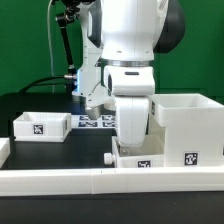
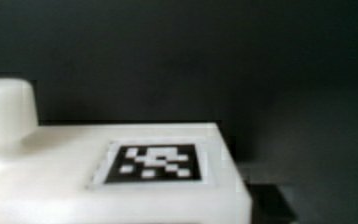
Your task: Assemble drawer
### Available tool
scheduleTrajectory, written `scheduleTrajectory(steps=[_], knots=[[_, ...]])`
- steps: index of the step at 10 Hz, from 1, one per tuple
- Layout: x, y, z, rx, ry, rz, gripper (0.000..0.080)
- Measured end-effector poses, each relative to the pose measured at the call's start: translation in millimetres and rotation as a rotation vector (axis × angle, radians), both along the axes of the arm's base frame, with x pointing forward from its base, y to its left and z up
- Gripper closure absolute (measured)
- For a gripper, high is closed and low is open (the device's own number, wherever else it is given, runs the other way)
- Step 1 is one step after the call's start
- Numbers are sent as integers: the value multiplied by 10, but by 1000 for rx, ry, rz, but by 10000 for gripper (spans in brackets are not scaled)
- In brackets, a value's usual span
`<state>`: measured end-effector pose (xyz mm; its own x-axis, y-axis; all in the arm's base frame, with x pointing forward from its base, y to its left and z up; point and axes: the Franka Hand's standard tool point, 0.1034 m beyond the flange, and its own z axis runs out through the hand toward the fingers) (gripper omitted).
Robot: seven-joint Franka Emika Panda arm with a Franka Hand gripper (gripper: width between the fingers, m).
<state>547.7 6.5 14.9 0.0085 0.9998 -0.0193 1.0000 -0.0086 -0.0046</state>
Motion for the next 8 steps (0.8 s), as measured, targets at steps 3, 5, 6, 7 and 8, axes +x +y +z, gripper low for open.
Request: scheduleTrajectory(steps=[3,5,6,7,8], knots=[[38,9,169,-3,-10,0,180],[98,-35,390,-12,-9,-8,159],[155,-115,474,-19,-4,-18,151],[241,-216,528,-22,-17,-7,151],[299,-292,542,-24,-20,-19,150]])
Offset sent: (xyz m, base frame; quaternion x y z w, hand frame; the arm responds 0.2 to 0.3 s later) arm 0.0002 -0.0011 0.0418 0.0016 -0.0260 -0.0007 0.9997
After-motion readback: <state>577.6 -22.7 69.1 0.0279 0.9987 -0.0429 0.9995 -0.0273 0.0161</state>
